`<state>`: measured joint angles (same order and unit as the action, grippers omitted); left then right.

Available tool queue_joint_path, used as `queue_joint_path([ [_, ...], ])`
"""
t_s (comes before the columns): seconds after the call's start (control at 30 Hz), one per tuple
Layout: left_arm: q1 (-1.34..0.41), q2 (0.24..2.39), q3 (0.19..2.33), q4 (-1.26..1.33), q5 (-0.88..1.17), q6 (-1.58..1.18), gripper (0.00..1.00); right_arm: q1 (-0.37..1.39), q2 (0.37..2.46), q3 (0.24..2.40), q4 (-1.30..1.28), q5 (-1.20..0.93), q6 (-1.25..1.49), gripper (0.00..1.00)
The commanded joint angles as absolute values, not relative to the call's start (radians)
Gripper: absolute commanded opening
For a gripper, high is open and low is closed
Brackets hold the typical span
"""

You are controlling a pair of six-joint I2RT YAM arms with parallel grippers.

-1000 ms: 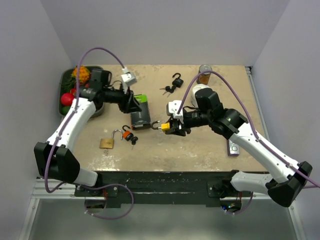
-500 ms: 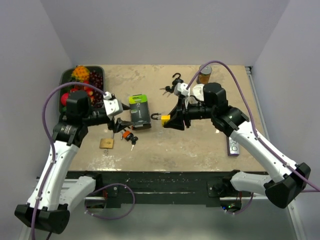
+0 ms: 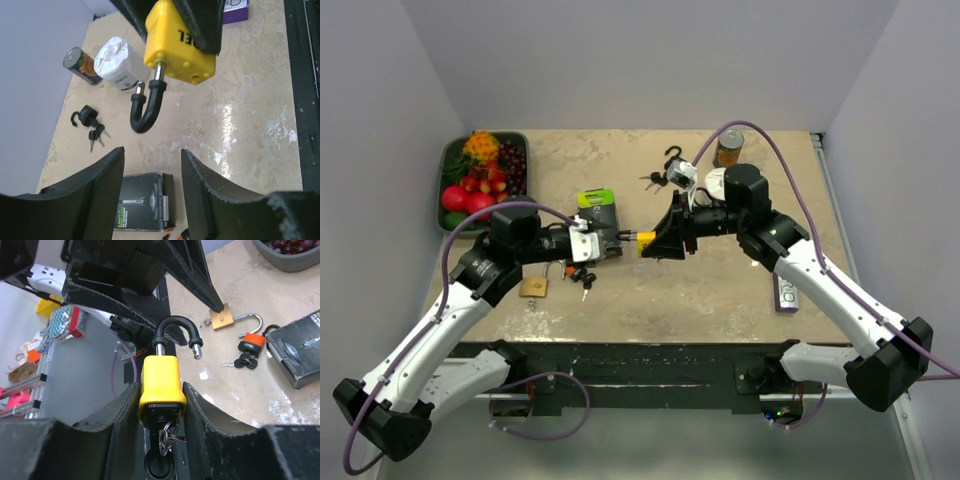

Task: Lock with the key
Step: Lock the lock.

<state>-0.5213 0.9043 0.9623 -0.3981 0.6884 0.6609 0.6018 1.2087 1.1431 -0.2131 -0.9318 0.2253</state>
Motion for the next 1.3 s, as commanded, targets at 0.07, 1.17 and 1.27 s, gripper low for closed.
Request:
queue_joint_path([
  [0.07,-0.617,0.916,1.008,-0.327,0.606,0.769,0.50,0.604,1.215,1.152,-0.123,-0.991,0.279,0.00],
  [1.17,-0.742,0.989,1.071,-0.371,0.609,0.712,0.22,0.604,1.197,1.178,-0.224,-0.950,0.141,0.00],
  [1.27,-0.742,1.006,1.088,-0.422,0.649,0.684,0.20,0.604,1.178,1.196,-0.242,-0.924,0.091,0.00],
])
